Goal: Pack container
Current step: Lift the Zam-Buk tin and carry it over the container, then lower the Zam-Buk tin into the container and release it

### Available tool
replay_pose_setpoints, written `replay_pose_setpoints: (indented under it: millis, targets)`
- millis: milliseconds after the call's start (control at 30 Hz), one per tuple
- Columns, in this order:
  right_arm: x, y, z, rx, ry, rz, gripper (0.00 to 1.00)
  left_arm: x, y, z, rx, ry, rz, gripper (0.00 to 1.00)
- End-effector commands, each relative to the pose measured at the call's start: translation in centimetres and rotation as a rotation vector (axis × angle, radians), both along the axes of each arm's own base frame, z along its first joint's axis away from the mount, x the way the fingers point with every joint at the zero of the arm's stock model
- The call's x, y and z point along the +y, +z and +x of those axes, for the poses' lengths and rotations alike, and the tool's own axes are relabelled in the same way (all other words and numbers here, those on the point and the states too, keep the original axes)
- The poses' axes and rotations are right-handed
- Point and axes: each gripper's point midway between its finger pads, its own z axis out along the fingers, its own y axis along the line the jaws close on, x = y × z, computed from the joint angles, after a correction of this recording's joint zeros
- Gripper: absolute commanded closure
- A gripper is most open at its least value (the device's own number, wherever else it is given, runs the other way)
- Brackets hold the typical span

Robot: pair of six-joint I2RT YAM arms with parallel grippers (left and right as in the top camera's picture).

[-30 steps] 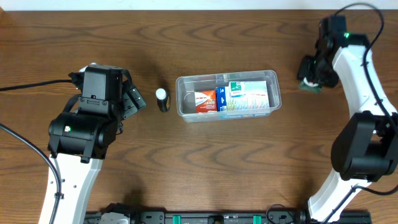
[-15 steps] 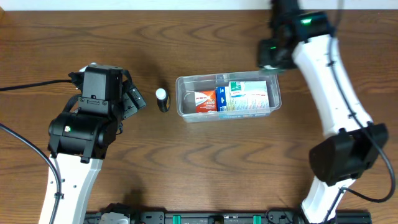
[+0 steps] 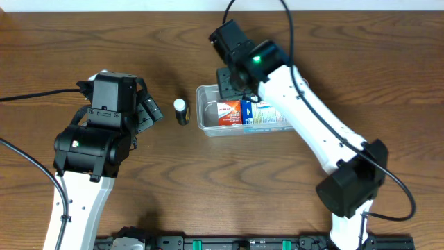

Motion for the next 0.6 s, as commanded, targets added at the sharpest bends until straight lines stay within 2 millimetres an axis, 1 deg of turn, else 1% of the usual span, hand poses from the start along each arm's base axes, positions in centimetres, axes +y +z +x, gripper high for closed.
replay_pose_setpoints:
  millis: [0,133,233,400,567]
  targets:
    - [0.5,-2.6,0.2,0.03,-0.035,-0.047,0.41,0.4,0.1,0.0,0.0,0.012,0.018,0.02]
    - [0.5,-5.0,0.1,0.076,-0.042,-0.081,0.42,0.4,0.1,0.0,0.0,0.012,0.018,0.02]
    - [-0.2,-6.6,-0.1,0.116,-0.069,-0.117,0.42,0.4,0.1,0.0,0.001,0.012,0.018,0.02]
    - [-1.1,-8.0,-0.7,0.156,-0.081,-0.179,0.41,0.4,0.1,0.0,0.0,0.012,0.018,0.02]
    - [-1.3,-8.5,-0.9,0.17,-0.081,-0.192,0.41,0.4,0.1,0.0,0.0,0.012,0.018,0.02]
